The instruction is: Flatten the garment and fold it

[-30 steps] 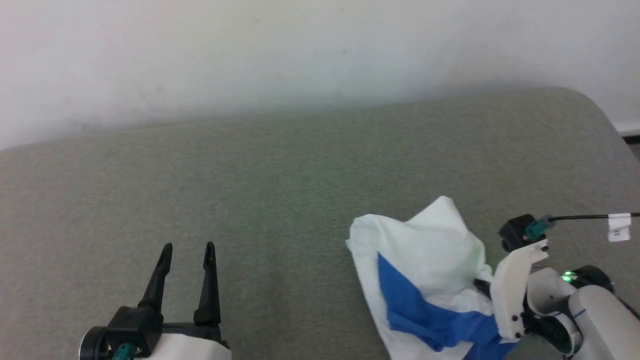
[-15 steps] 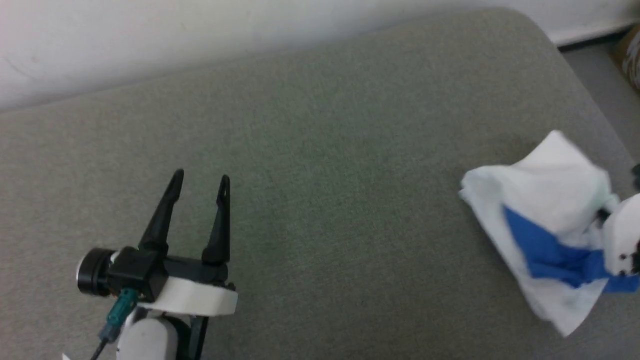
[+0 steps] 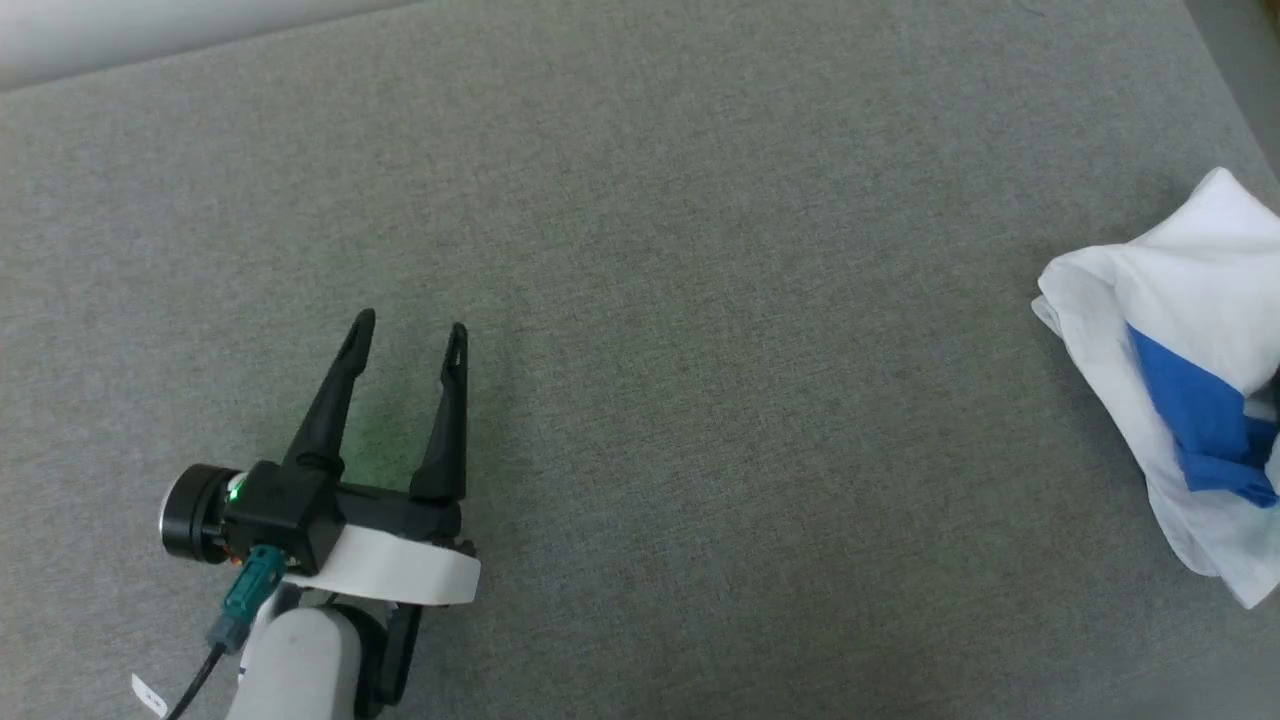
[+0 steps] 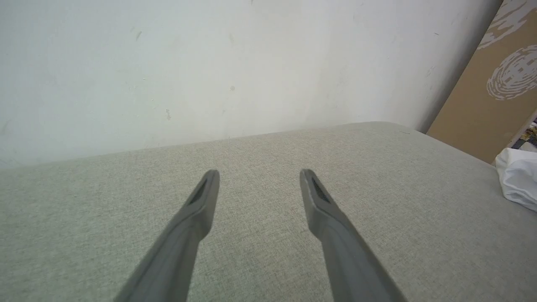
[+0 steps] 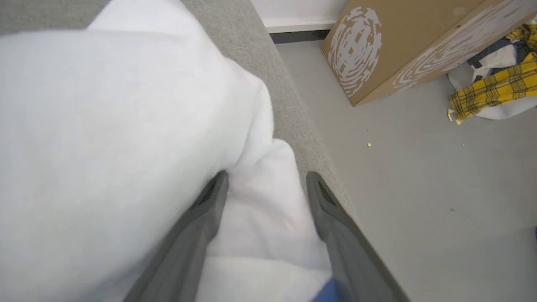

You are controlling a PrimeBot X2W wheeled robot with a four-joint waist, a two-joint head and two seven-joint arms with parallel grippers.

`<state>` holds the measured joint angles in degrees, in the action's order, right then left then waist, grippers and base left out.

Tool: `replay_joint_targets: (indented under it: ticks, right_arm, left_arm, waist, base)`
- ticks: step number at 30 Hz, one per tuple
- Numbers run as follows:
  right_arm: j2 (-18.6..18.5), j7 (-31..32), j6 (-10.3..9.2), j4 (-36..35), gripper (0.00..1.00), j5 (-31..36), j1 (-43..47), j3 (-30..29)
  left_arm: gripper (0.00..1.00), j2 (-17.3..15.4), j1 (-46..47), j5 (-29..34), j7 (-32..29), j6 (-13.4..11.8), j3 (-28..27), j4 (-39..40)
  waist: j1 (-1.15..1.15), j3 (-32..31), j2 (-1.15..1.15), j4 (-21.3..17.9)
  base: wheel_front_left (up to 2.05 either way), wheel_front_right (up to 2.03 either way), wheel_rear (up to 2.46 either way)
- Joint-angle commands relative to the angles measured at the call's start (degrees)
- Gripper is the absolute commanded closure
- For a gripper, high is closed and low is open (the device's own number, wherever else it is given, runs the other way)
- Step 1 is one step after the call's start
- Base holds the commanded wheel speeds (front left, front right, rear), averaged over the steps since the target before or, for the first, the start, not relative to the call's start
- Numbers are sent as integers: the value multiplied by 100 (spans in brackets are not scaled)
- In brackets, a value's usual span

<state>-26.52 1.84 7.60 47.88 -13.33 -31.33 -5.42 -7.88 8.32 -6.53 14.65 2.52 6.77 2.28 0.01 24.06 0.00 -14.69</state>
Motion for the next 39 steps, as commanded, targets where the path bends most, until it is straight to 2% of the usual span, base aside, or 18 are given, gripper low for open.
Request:
replay_joint_targets:
  ticks: [1, 7, 12, 16, 21, 28, 33, 39]
  right_arm:
    - [11, -90, -11, 56, 0, 55, -13, -61]
    - [154, -535, -11, 407, 0, 465, 278, -730]
    - [352, -756, -11, 109, 0, 601, 742, -1022]
    - [654, -883, -11, -692, 0, 564, 1266, -1098]
    - [1246, -737, -11, -2116, 0, 483, 2048, -979]
    - [2003, -663, -11, -3893, 0, 528, 2807, -409]
    - [2227, -792, -11, -4461, 0, 559, 3033, -18]
    - [2326, -810, -11, -4823, 0, 627, 3358, 272]
  left_arm:
    - [0, -2, 18, -10, 17, 5, 8, -18]
    - [0, 80, -153, -101, 29, -57, -24, -187]
    - [0, 168, -458, -180, 33, -158, -121, -231]
    - [0, 232, -748, -220, 33, -247, -203, -220]
    - [0, 280, -949, -239, 34, -307, -248, -229]
    - [0, 233, -1149, -272, 34, -388, -448, -359]
    - [0, 103, -1324, -352, 34, -536, -790, -525]
    - [0, -146, -1484, -532, 12, -407, -1003, -804]
  waist:
    - [-1, -114, 0, 44]
    - [-1, -610, 0, 96]
    - [-1, -1142, 0, 164]
    - [-1, -1509, 0, 308]
    - [-1, -1756, 0, 654]
    - [-1, -2020, 0, 1257]
    - [-1, -2161, 0, 1555]
    - [-1, -2295, 0, 1797]
  base:
    - [0, 0, 0]
    - [0, 0, 0]
    - [0, 0, 0]
    - [0, 0, 0]
    - [0, 0, 0]
    - [0, 0, 0]
    - [0, 0, 0]
    - [0, 0, 0]
